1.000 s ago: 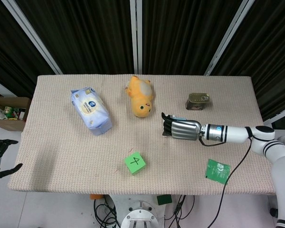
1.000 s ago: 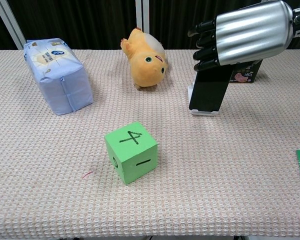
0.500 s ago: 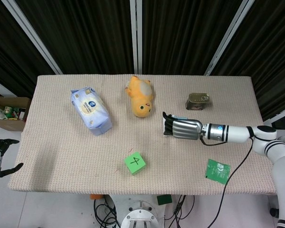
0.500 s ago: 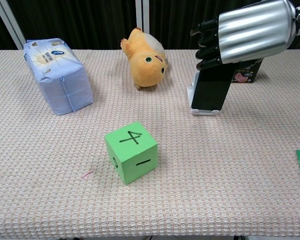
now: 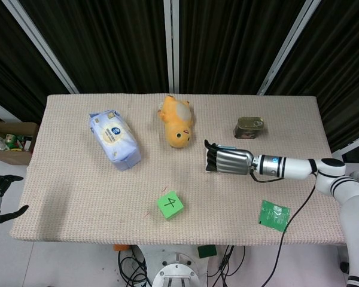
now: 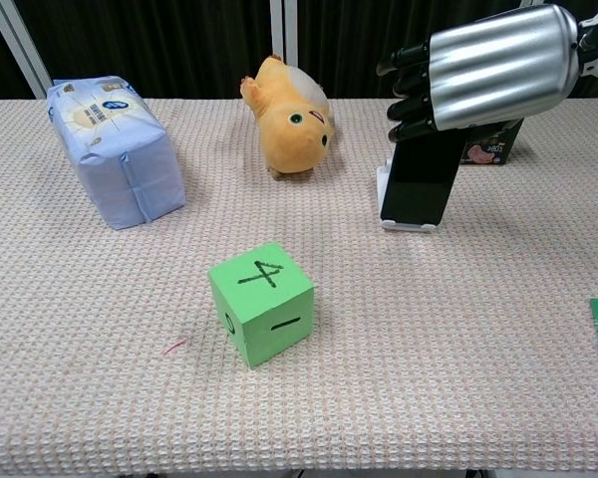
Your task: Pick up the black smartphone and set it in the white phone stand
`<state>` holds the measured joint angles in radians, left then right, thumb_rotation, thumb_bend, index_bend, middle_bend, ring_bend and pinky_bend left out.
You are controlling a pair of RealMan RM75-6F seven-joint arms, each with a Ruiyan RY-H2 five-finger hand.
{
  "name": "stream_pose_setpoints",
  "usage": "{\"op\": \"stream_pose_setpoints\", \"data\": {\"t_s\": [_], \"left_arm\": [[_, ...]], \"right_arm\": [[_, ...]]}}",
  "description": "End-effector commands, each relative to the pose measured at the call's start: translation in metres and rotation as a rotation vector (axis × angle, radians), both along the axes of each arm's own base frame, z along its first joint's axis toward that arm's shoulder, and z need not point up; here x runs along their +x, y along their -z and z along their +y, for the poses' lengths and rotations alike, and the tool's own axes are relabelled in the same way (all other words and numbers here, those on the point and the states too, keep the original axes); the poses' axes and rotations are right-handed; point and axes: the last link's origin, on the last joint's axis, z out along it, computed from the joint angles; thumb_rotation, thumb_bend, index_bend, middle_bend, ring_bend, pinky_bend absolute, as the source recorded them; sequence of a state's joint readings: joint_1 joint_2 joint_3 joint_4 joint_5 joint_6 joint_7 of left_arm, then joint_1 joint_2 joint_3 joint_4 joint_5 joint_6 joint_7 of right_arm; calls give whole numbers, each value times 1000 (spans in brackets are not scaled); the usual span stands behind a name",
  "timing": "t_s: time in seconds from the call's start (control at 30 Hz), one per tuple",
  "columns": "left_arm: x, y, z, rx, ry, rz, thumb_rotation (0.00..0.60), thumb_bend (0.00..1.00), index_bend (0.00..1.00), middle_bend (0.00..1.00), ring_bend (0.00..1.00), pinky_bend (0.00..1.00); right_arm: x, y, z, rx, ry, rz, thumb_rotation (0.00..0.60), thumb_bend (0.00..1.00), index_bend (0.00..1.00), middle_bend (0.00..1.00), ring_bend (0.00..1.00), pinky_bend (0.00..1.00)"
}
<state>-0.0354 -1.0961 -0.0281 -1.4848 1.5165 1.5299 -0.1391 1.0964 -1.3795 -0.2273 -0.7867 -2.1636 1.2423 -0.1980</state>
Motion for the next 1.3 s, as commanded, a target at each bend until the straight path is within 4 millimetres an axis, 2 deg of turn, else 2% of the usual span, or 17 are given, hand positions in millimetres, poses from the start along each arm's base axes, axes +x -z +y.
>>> {"op": "stream_pose_setpoints", "data": {"t_s": [0.03, 0.07, 0.13, 0.23, 0.33, 0.53, 0.7, 0.83, 0.93, 1.0, 1.07, 1.13, 1.2, 1.3], "left_arm": [[0, 0, 0, 0, -1, 0, 600, 45, 308, 329, 256, 362], [0, -1, 0, 1, -1, 0, 600, 45, 308, 329, 256, 362], [-1, -1, 0, 2, -2, 0, 600, 45, 308, 329, 256, 362], [-1, -1, 0, 1, -5, 1, 600, 45, 308, 329, 256, 362], [-2, -1, 0, 0, -6, 0, 600, 45, 308, 329, 256, 362], [0, -1, 0, 0, -1, 2, 600, 45, 309, 329, 256, 362], [1, -1, 1, -2, 3, 0, 600, 45, 309, 329, 256, 362], [-1, -2, 0, 4, -2, 0, 600, 45, 309, 329, 256, 362], [-1, -3, 0, 8, -1, -3, 600, 45, 309, 329, 256, 362], [1, -2, 0, 9, 5, -6, 600, 45, 309, 329, 256, 362], [3, -1, 0, 7, 13, -8, 600, 45, 309, 329, 256, 362], [5, -1, 0, 7, 19, -7, 600, 45, 309, 329, 256, 362], [7, -1, -1, 10, 26, -6, 600, 45, 309, 329, 256, 362], [8, -1, -3, 16, 31, -3, 600, 45, 309, 315, 255, 362]], "right_arm": [[-2, 0, -5, -33, 25, 26, 600, 532, 42, 268, 216, 142], [-2, 0, -6, -43, 31, 36, 600, 492, 6, 199, 139, 99], [-1, 0, -6, -56, 41, 44, 600, 418, 0, 96, 36, 30], [0, 0, -6, -57, 53, 64, 600, 321, 0, 12, 0, 0], [2, -1, -6, -61, 59, 52, 600, 289, 0, 0, 0, 0], [2, -9, -3, -72, 55, 30, 600, 285, 0, 0, 0, 0], [-2, -35, 6, -99, 110, -106, 600, 265, 0, 0, 0, 0], [-17, -68, 35, -137, 194, -306, 600, 247, 0, 0, 0, 0], [-40, -93, 71, -182, 361, -531, 600, 248, 0, 0, 0, 0], [-63, -104, 103, -209, 565, -714, 600, 267, 0, 0, 0, 0], [-90, -109, 137, -209, 784, -881, 600, 291, 0, 0, 0, 0], [-114, -110, 163, -205, 930, -984, 600, 360, 0, 0, 0, 0], [-145, -107, 191, -233, 1051, -1036, 570, 446, 0, 0, 0, 0], [-179, -98, 225, -288, 1165, -1070, 516, 464, 0, 0, 0, 0]]}}
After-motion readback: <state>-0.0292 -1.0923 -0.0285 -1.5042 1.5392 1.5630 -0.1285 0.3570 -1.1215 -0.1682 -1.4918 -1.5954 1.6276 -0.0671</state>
